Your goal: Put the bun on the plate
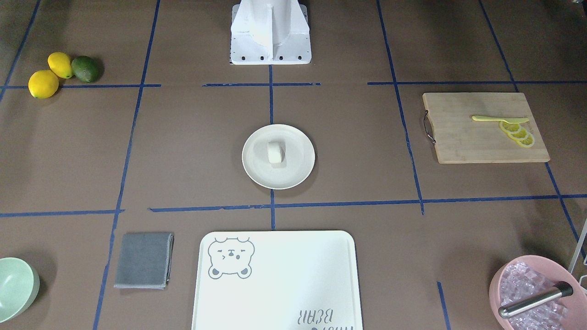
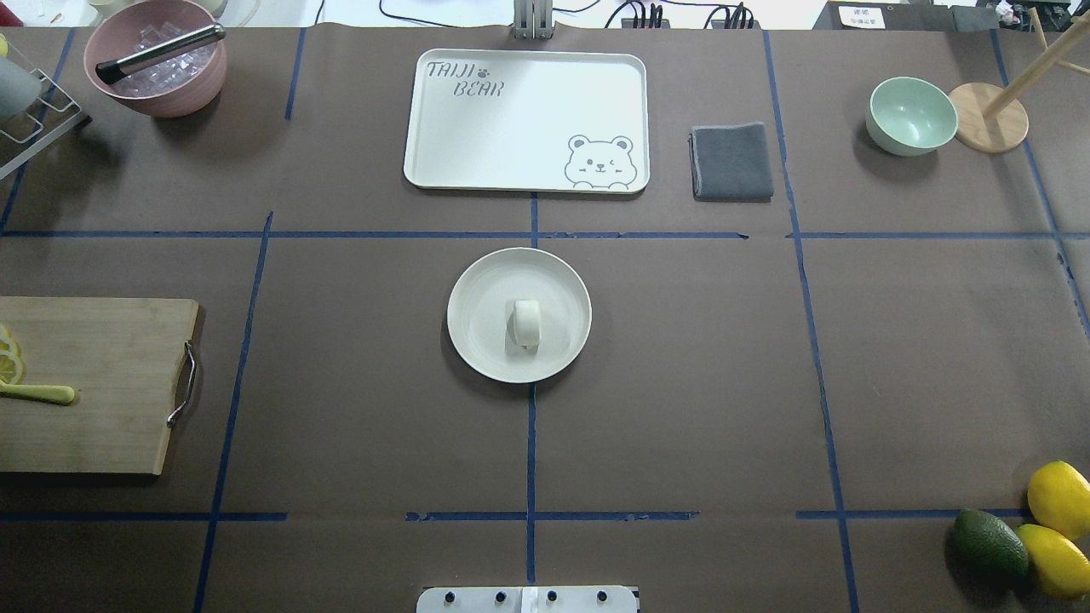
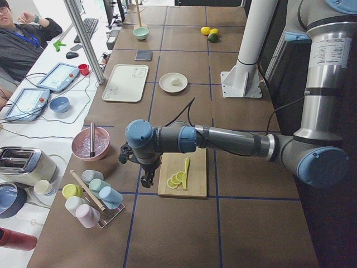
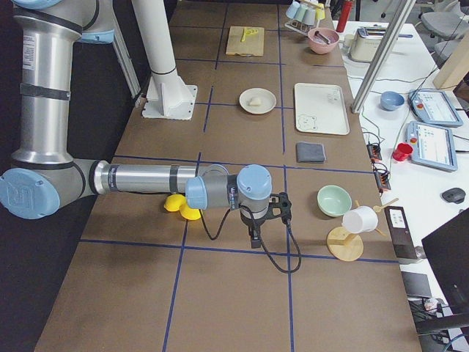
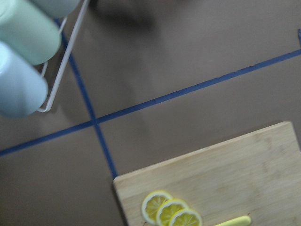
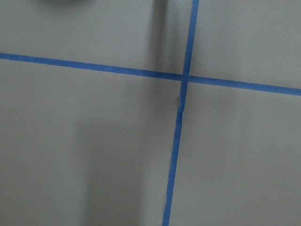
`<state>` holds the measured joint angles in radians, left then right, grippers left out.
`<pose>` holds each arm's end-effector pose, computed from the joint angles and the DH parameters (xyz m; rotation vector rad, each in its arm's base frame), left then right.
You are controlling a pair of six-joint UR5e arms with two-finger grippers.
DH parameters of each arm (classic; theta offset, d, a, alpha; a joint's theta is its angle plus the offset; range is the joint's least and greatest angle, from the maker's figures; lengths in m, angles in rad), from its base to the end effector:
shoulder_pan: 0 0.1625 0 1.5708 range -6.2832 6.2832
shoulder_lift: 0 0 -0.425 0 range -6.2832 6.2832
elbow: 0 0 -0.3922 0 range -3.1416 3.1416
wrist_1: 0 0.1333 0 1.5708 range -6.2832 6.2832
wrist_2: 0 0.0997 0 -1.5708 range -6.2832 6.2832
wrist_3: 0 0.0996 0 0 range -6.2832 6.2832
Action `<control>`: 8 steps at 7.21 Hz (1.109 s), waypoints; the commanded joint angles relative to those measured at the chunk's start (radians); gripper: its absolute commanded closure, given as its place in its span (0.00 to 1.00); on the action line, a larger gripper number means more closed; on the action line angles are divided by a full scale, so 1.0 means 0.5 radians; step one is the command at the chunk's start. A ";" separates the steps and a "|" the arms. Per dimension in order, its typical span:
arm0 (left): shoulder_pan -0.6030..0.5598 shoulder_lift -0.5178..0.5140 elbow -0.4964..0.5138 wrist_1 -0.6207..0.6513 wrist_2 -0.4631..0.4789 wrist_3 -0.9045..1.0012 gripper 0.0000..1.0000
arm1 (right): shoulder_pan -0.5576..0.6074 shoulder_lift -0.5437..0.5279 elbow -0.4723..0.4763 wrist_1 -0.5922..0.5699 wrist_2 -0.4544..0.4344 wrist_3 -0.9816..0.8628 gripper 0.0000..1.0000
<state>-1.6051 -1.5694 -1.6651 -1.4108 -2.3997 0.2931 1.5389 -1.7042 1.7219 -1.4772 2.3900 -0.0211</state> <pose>-0.0765 -0.4825 0.6249 0.0728 0.8295 0.2159 0.0464 -0.4440 0.6333 0.1006 -0.8191 -0.0955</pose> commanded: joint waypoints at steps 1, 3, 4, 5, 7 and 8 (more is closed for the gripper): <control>-0.097 0.055 0.017 -0.004 0.062 -0.003 0.00 | -0.001 0.000 0.005 0.000 0.000 0.002 0.00; -0.091 0.052 0.038 -0.007 0.148 0.000 0.00 | -0.001 0.000 0.005 0.000 0.000 0.002 0.00; -0.091 0.055 0.023 -0.007 0.148 0.003 0.00 | -0.001 0.003 0.005 0.000 0.000 0.005 0.00; -0.091 0.052 0.035 -0.007 0.145 0.009 0.00 | 0.002 0.003 0.005 0.000 0.000 0.005 0.00; -0.091 0.055 0.026 -0.007 0.148 0.006 0.00 | -0.001 0.006 0.005 0.000 0.000 0.008 0.00; -0.091 0.056 0.026 -0.007 0.148 0.009 0.00 | -0.001 0.006 0.005 0.000 0.000 0.011 0.00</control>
<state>-1.6505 -1.5422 -1.6513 -1.4147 -2.3258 0.2965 1.5388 -1.7015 1.7242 -1.4772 2.3900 -0.0170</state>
